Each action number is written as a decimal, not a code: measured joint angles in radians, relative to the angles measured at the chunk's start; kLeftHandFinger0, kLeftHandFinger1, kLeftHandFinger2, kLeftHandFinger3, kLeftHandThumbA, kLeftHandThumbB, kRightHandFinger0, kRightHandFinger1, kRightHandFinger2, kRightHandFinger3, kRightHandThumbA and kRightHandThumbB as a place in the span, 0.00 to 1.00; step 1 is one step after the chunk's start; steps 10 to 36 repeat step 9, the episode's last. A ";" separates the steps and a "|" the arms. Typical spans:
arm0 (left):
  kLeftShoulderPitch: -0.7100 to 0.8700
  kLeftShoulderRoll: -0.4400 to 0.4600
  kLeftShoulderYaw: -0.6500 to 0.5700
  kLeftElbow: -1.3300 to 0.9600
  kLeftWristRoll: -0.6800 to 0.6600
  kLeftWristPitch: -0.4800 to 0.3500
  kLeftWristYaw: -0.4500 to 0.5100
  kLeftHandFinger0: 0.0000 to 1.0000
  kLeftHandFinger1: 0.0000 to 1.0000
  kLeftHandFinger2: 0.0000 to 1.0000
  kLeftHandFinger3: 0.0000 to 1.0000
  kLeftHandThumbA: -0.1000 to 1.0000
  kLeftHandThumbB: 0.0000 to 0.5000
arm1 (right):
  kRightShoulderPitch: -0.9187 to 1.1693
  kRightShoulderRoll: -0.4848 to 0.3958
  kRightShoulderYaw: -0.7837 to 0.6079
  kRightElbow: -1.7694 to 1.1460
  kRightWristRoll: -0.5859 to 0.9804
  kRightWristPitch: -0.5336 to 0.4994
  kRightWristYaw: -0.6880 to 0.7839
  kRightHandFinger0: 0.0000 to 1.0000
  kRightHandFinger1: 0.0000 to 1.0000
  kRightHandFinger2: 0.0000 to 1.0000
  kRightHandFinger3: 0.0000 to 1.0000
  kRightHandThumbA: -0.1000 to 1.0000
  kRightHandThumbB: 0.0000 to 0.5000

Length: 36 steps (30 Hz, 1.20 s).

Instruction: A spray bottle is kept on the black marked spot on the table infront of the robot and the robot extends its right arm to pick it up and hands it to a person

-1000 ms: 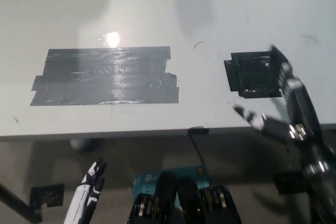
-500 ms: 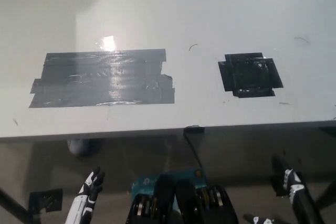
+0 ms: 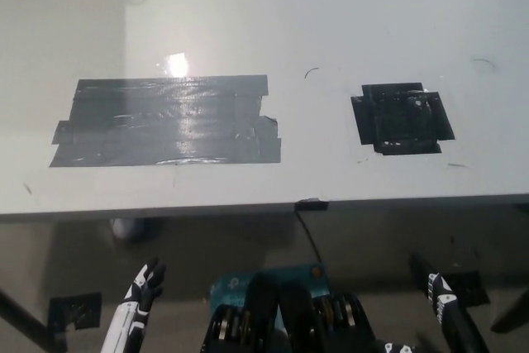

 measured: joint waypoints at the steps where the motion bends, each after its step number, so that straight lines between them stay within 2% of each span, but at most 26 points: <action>1: -0.002 0.000 0.000 0.001 -0.001 0.000 0.000 1.00 1.00 1.00 1.00 1.00 0.71 | -0.002 0.000 0.000 0.003 0.001 -0.001 0.002 1.00 1.00 1.00 1.00 1.00 0.93; 36: -0.003 -0.002 -0.002 0.005 -0.002 0.000 0.000 1.00 1.00 1.00 1.00 1.00 0.71 | -0.004 0.000 -0.005 0.014 0.005 -0.004 0.011 1.00 1.00 1.00 1.00 1.00 0.95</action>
